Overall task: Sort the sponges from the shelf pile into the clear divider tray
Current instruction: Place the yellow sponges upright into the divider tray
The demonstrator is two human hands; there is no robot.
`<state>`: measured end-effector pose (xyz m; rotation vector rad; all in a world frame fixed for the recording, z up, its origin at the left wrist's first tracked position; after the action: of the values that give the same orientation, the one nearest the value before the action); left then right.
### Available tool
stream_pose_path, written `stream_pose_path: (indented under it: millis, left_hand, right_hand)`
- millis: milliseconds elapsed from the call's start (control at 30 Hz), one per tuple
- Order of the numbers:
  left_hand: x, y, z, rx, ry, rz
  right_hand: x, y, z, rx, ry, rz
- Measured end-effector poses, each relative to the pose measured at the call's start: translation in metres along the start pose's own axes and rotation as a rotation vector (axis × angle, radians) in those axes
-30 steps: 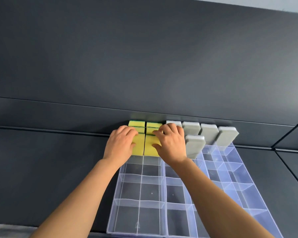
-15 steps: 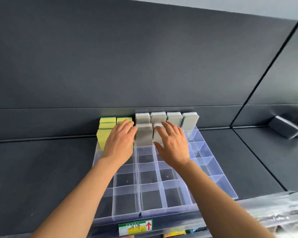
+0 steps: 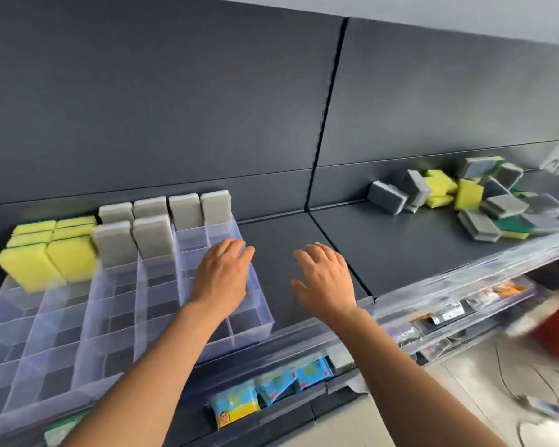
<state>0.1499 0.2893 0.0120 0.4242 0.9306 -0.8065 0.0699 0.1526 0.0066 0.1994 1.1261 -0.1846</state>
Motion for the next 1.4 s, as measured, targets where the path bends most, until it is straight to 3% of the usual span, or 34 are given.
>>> stream_pose_path:
  millis: [400, 867, 1233, 1400]
  left_hand:
    - [0.047, -0.164, 0.065, 0.120, 0.022, -0.112]
    - [0.148, -0.314, 0.193, 0.276, 0.048, -0.265]
    - [0.217, -0.403, 0.306, 0.336, 0.076, -0.255]
    - [0.243, -0.422, 0.358, 0.264, 0.095, -0.203]
  right_hand:
    - [-0.017, -0.176, -0.048, 0.179, 0.081, -0.035]
    - [-0.017, -0.379, -0.032, 0.421, 0.097, -0.130]
    - [-0.008, -0.528, -0.009, 0.591, 0.094, -0.152]
    - [0.002, -0.576, 0.006, 0.562, 0.094, -0.135]
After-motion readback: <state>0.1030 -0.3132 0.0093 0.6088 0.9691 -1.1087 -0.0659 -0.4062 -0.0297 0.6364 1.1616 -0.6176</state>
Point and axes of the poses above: each hand's wrist, its own z-axis towards the middle knuckle, its own x-axis out of the palm, y = z × x, the point moved 7 cm from there along z, towards the middle knuckle, and after that the axes turned 5 degrees about -y, right-handed, at the moved point
